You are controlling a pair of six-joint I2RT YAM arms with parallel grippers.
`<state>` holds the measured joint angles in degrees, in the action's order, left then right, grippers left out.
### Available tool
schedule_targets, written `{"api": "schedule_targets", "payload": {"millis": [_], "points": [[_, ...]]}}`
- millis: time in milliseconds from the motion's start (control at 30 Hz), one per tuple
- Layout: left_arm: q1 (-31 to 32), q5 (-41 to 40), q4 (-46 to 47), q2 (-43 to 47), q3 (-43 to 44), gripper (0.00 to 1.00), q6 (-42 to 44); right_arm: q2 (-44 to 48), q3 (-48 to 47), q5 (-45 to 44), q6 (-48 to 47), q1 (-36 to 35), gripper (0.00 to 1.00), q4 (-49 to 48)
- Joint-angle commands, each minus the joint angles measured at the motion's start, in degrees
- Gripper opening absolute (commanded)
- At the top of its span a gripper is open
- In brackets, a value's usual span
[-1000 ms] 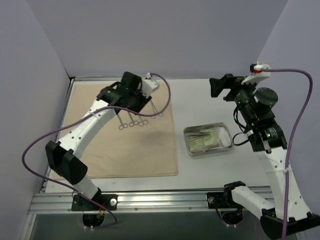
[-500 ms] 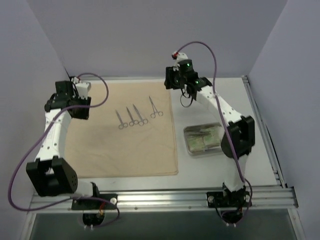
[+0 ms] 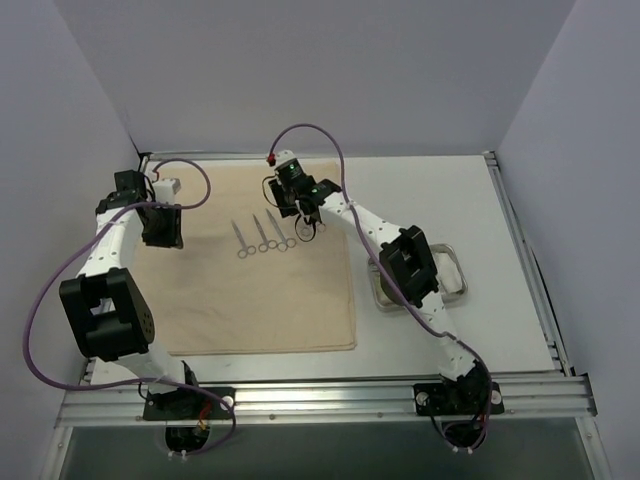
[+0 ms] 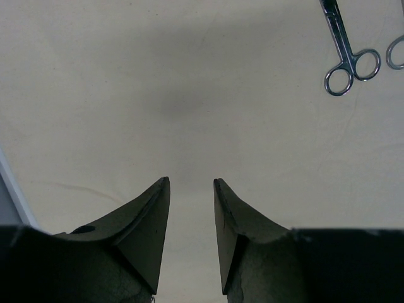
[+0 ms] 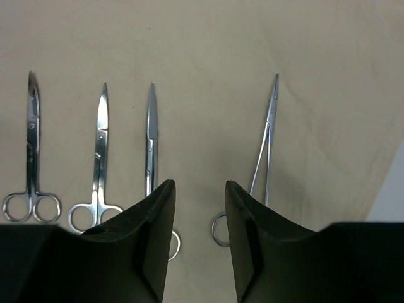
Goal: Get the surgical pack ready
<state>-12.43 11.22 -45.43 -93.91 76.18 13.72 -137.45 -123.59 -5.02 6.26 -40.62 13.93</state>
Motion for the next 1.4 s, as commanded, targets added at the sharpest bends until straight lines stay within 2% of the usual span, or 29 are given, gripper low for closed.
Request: {"api": "schedule_targets", "payload": {"millis": [0, 100, 200, 433, 933, 1367], "points": [[-0.1, 2.9, 3.1, -0.4, 0.6, 0.43, -0.4, -2.6, -3.5, -5.7, 0.6, 3.7, 0.33, 2.1], [-0.1, 2.7, 3.8, -0.4, 0.0, 0.43, 0.0, -5.3, -5.4, -6.1, -1.6, 4.1, 0.33, 3.6], [-0.1, 2.8, 4.5, -0.8, -0.3, 0.43, 0.1, -8.3, -8.1, -5.4, -4.1, 4.0, 0.38, 6.6], [-0.1, 4.2, 4.6, -2.4, -0.1, 0.43, -0.1, -11.5, -8.6, -0.3, -2.8, 5.6, 0.39, 7.5], [-0.1, 4.9, 4.7, -3.6, -0.3, 0.43, 0.1, -6.0, -11.3, -1.1, -3.8, 4.1, 0.35, 5.8], [-0.1, 5.9, 4.5, -3.4, -0.4, 0.43, 0.5, -9.9, -9.7, 0.1, -2.7, 4.2, 0.39, 8.5]]}}
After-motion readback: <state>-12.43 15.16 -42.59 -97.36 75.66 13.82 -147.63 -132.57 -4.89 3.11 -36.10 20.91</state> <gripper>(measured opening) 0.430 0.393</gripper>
